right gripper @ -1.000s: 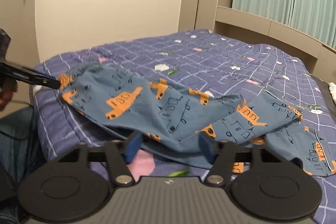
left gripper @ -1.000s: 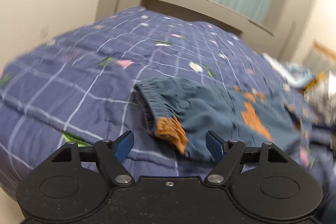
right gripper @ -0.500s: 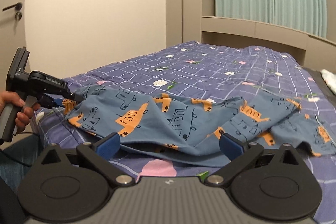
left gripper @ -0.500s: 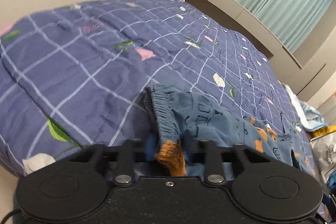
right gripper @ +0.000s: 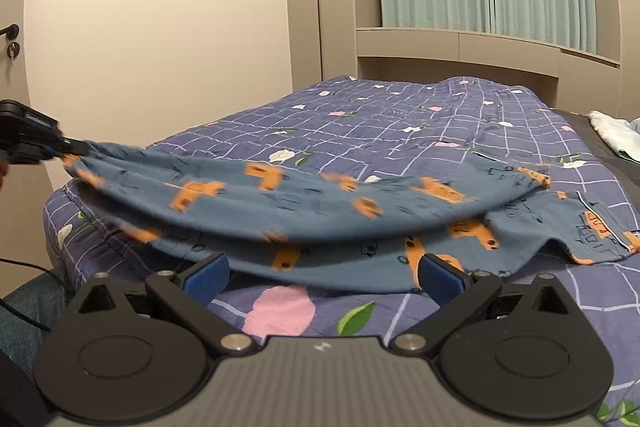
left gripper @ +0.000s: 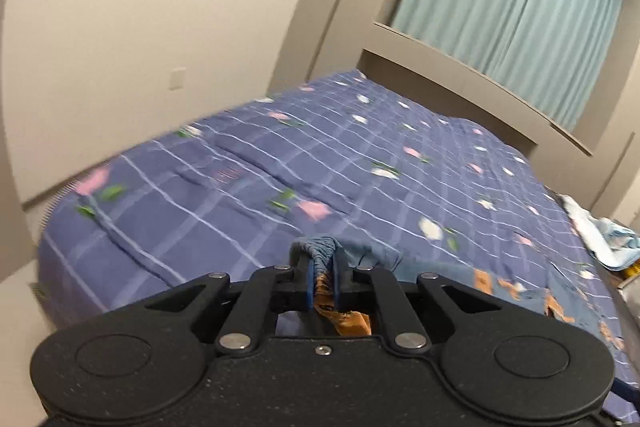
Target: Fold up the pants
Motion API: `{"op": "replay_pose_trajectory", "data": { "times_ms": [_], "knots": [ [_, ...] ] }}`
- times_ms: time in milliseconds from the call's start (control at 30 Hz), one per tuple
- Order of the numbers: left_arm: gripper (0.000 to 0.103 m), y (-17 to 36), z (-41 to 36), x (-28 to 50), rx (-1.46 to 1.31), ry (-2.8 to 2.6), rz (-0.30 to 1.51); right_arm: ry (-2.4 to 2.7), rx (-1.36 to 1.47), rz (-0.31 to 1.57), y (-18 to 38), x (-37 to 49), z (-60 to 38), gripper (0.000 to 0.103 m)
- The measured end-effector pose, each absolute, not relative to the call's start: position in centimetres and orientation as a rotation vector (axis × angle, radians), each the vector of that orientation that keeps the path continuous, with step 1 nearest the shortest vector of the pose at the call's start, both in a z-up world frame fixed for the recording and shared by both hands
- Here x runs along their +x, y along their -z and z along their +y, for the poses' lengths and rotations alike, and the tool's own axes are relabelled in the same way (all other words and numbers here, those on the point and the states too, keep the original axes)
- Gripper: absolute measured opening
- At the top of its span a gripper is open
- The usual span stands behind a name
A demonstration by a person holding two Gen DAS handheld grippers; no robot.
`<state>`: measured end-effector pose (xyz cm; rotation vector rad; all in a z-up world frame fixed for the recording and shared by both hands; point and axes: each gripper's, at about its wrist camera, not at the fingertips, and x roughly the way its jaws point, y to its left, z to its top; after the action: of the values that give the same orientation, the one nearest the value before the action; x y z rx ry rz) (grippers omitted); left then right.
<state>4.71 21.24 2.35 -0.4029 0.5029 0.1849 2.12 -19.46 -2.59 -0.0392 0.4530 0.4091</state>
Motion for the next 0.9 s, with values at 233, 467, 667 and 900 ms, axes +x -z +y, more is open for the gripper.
{"op": "replay_pose_trajectory", "data": {
  "times_ms": [233, 467, 667, 900],
  "knots": [
    [0.01, 0.4, 21.8, 4.7, -0.435, -0.101, 0.583, -0.399, -0.021, 0.458, 2.9, 2.1, -19.4, 0.103],
    [0.013, 1.3, 22.1, 4.7, -0.478, -0.114, 0.597, -0.397, -0.074, 0.468, 2.8, 3.1, -18.9, 0.103],
    [0.014, 0.9, 22.2, 4.9, -0.48, -0.107, 0.605, -0.396, -0.156, 0.52, 1.7, 7.3, -17.7, 0.103],
    [0.014, 0.9, 22.5, 4.8, -0.518, -0.102, 0.613, -0.338, -0.11, 0.544, 1.2, 10.4, -14.4, 0.096]
  ]
}}
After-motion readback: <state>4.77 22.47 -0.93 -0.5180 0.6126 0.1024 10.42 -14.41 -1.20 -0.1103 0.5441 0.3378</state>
